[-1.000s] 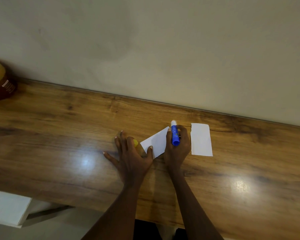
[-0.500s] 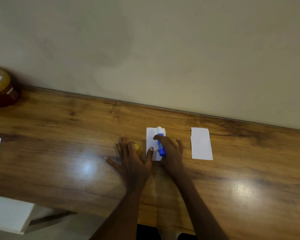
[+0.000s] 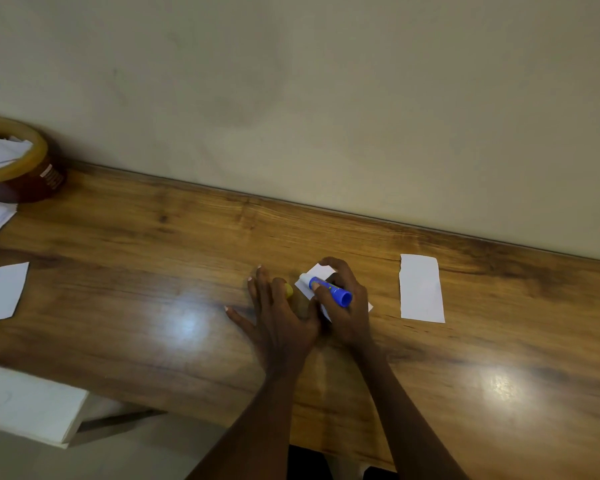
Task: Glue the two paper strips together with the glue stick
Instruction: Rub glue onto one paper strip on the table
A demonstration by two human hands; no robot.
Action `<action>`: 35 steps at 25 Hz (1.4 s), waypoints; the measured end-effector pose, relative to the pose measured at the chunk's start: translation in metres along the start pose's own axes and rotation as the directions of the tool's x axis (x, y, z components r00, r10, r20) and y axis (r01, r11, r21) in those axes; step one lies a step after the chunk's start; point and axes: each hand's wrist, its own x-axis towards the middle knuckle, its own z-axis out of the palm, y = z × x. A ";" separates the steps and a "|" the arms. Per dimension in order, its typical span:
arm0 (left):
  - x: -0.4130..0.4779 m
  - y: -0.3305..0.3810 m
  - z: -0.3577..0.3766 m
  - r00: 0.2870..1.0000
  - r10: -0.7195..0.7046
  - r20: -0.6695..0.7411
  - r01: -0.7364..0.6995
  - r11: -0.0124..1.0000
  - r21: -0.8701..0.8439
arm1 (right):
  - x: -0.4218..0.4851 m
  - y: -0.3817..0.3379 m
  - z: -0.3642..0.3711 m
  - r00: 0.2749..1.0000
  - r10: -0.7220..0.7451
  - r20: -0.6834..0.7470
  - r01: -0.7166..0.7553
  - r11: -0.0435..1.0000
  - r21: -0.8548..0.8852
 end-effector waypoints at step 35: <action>0.000 0.002 0.000 0.999 0.001 -0.041 0.000 1.000 0.030 | 0.006 0.004 -0.026 0.999 0.032 0.010 -0.021 0.820 -0.572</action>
